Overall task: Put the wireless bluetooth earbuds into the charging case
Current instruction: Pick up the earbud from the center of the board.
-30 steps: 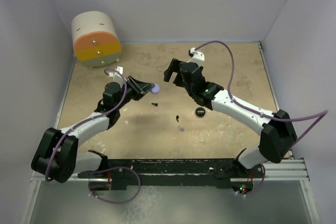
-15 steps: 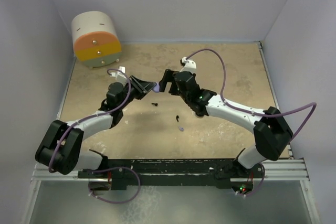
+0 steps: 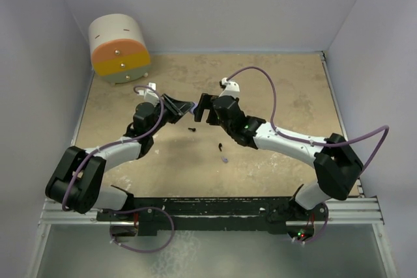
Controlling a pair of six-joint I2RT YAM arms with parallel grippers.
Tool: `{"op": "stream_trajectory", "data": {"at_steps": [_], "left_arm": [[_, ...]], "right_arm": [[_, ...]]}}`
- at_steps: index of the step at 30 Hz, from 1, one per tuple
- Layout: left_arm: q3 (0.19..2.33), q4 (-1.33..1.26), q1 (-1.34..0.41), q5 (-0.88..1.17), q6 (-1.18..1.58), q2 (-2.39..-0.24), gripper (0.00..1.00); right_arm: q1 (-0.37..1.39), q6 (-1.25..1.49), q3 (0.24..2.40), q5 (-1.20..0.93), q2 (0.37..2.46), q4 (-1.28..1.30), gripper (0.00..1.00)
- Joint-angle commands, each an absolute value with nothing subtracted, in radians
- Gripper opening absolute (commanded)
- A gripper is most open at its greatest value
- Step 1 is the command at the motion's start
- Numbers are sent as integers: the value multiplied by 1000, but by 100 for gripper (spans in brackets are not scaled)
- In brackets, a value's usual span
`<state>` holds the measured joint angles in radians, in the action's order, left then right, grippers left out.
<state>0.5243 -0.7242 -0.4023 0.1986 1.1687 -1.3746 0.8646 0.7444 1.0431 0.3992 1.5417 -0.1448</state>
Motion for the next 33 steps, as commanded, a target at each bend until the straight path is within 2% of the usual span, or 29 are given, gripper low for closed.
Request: {"op": "stream_trajectory", "data": {"at_steps": [1, 27, 33], "left_arm": [[545, -787, -406, 198, 1172, -1366, 0], [498, -816, -414, 240, 1229, -1303, 0], [491, -795, -405, 215, 1231, -1272, 0]], "right_arm": [[867, 762, 1013, 407, 1487, -173, 100], [823, 750, 1003, 396, 1574, -206, 100], [818, 766, 995, 424, 1545, -140, 100]]}}
